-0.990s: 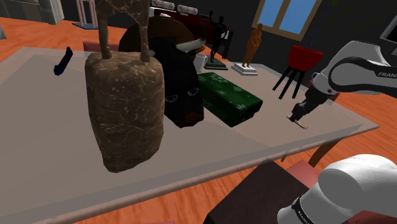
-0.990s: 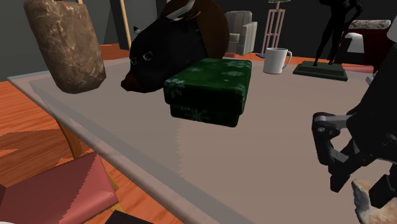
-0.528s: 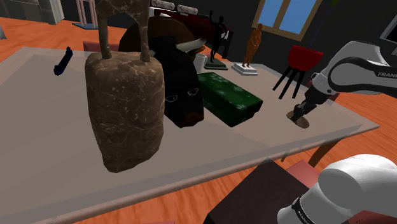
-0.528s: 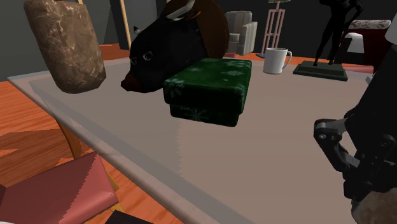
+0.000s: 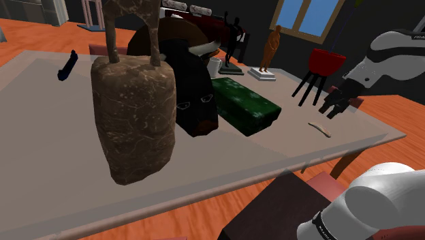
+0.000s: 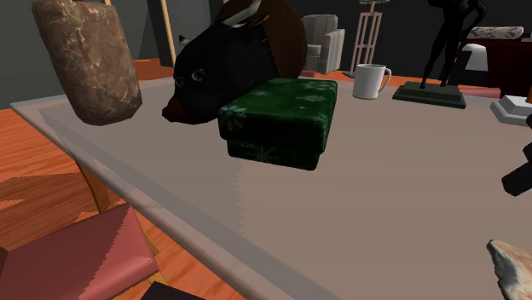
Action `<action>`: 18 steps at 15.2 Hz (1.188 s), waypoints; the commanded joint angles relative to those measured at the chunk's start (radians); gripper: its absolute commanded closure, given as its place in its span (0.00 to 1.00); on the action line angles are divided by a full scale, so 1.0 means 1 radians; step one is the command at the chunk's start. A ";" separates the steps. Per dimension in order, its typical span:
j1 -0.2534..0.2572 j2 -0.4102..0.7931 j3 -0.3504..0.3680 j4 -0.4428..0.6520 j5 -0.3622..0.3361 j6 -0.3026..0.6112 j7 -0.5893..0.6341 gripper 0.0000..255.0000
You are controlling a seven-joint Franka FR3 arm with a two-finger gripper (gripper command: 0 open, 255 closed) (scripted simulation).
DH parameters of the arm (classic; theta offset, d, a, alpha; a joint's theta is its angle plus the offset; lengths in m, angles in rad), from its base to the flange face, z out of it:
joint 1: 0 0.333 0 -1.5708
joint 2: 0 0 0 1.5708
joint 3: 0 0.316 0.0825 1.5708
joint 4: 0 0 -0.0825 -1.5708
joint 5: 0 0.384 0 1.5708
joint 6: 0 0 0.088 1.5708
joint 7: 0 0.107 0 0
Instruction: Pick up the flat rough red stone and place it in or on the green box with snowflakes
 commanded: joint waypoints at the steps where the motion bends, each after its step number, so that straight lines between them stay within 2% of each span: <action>1: 0.056 0.116 -0.120 0.134 0.095 -0.113 -0.066 0.00; 9: 0.046 0.093 -0.103 0.018 0.091 -0.016 -0.057 0.00; 16: 0.047 0.093 -0.104 0.018 0.091 -0.016 -0.057 0.00; 17: 0.047 0.093 -0.104 0.018 0.091 -0.016 -0.057 1.00; 18: 0.047 0.093 -0.104 0.018 0.091 -0.016 -0.057 1.00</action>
